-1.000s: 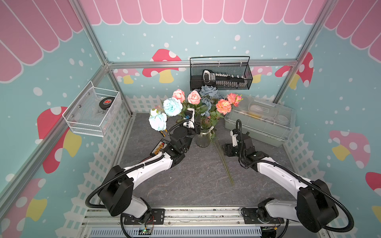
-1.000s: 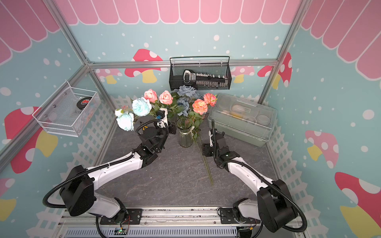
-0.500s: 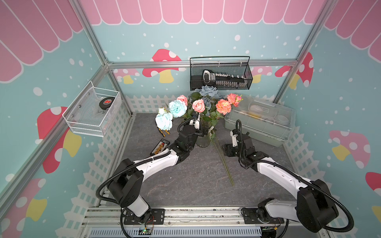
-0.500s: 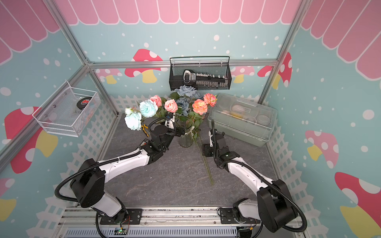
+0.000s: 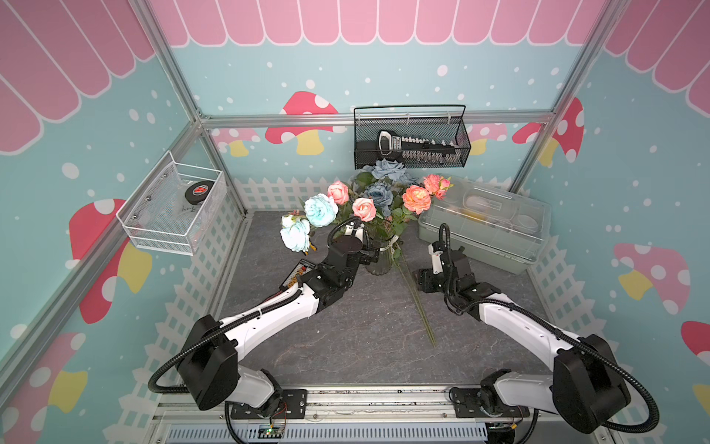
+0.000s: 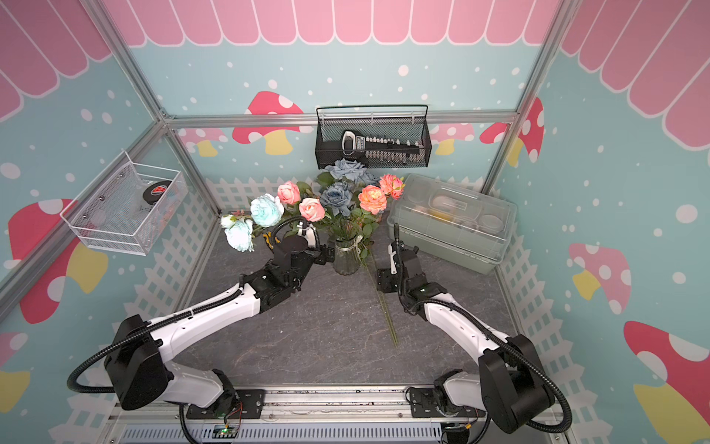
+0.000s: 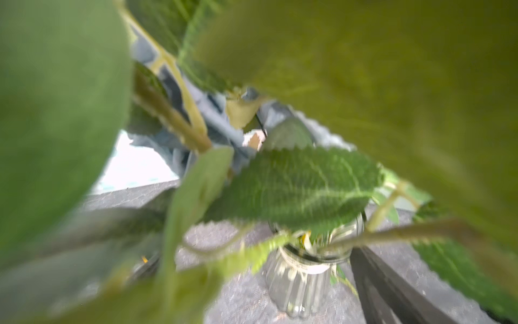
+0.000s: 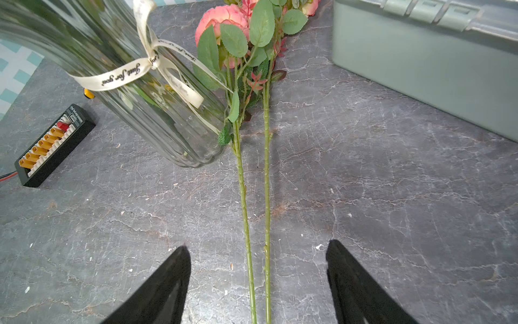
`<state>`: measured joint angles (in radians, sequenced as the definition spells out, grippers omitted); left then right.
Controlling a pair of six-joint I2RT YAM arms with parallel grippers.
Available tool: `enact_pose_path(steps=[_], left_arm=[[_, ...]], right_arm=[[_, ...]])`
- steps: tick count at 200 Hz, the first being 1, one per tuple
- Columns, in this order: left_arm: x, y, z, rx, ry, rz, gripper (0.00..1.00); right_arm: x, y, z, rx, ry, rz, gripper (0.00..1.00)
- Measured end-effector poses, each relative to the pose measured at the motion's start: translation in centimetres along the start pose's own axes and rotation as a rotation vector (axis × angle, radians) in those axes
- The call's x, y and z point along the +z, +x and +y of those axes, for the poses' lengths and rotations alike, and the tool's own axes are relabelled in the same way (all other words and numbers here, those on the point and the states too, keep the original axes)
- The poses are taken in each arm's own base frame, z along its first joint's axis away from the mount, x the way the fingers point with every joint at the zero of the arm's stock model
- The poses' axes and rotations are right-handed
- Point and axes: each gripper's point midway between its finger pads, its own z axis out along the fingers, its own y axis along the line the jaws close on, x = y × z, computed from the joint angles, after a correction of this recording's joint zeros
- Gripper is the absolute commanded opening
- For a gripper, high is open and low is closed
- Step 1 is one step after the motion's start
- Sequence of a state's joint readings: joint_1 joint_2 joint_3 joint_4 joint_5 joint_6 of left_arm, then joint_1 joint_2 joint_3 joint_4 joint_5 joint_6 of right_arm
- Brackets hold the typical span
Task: Pick out pink flowers from the vase
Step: Pick up the flower from the vase.
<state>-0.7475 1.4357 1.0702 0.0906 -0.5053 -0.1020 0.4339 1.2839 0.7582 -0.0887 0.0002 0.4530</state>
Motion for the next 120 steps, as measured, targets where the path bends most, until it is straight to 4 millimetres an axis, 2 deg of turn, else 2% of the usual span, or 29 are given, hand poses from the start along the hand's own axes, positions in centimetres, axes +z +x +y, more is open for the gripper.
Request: enact_pose_path(steps=[26, 55, 70, 88, 120], left_arm=[[-0.8, 1.3, -1.0, 0.021, 0.031, 0.023, 0.92], [-1.4, 4.1, -2.4, 0.054, 0.082, 0.071, 0.87], [-1.8, 5.3, -2.7, 0.060, 0.108, 0.081, 0.85], [-2.4, 6.5, -2.7, 0.067, 0.123, 0.075, 0.79], [-2.9, 6.2, -3.2, 0.072, 0.154, 0.025, 0.68]], right_arm=[[0.1, 0.1, 0.0, 0.000, -0.001, 0.003, 0.75], [0.1, 0.1, 0.1, 0.000, -0.005, 0.005, 0.75], [0.1, 0.2, 0.1, 0.000, -0.009, 0.007, 0.75], [0.3, 0.3, 0.2, 0.000, -0.014, 0.012, 0.75], [0.3, 0.4, 0.3, 0.000, -0.016, 0.015, 0.74]])
